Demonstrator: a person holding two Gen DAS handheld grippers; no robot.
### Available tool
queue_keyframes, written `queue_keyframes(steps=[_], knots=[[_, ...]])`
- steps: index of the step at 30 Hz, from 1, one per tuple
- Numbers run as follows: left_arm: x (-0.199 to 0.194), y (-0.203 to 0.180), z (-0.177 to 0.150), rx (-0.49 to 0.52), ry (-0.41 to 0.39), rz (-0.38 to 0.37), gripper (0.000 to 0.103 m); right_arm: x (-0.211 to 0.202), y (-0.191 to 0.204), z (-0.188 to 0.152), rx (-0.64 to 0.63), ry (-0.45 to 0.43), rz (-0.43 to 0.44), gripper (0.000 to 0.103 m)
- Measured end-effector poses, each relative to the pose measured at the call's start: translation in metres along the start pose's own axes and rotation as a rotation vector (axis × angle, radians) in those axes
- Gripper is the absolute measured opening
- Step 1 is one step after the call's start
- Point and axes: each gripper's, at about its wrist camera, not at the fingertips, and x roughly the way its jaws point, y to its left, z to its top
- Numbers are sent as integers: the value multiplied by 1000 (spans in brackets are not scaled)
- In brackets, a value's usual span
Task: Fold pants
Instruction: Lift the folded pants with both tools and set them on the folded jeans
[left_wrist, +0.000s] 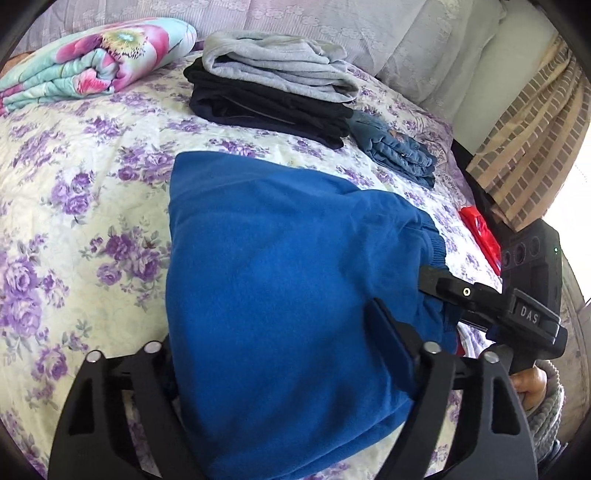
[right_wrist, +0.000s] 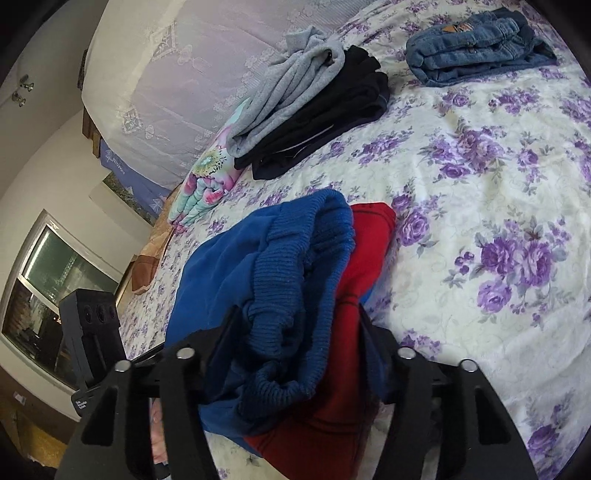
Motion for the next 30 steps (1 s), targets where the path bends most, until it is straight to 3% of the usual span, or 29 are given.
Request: queue_keyframes(steps=[4, 8, 10, 17, 24, 30], knots=[[-10, -5, 3, 14, -15, 31, 57, -7, -4, 8, 33, 25, 49, 39], [-22, -16, 14, 54, -38, 62, 52, -18, 9, 10, -51, 7, 23, 37], [-25, -26, 18, 82, -52, 58, 41, -29, 14, 12, -79, -28, 6, 37], [-14, -87, 62, 219, -97, 11, 41, -89, -2, 44, -96, -163, -47, 36], [40, -180, 155, 369, -140, -24, 41, -148, -36, 141, -89, -304, -162, 36], [101, -238, 251, 362, -164, -31, 42, -160, -81, 251, -73, -363, -208, 36]])
